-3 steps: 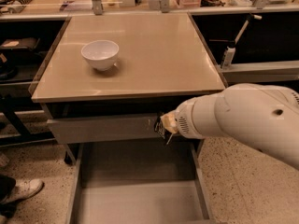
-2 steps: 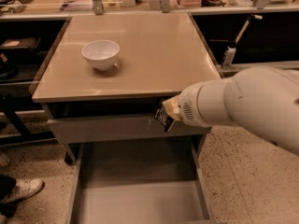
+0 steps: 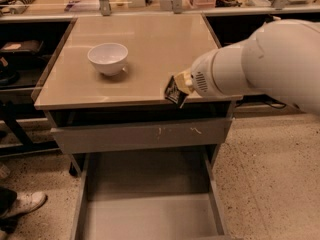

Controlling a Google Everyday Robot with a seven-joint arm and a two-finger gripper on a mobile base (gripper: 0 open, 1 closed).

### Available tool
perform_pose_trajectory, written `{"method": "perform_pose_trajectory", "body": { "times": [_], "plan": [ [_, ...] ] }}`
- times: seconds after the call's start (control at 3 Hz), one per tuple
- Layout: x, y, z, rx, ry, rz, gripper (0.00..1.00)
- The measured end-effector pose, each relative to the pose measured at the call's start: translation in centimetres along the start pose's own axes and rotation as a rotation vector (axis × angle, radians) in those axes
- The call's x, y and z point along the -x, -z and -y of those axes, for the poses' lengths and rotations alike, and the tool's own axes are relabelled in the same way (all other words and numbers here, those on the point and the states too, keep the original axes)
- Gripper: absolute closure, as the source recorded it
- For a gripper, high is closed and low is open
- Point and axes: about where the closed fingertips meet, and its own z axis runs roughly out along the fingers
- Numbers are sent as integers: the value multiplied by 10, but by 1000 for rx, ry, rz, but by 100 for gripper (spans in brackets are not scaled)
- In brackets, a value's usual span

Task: Pick rxbar chocolate from middle drawer and place on counter

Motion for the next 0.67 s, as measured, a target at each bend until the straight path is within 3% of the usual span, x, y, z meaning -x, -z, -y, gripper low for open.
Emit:
{"method": "perform_pose_trajectory", "body": {
  "times": [0.67],
  "plan": [
    [39,-48,30,21,18,-1,100]
  ]
}}
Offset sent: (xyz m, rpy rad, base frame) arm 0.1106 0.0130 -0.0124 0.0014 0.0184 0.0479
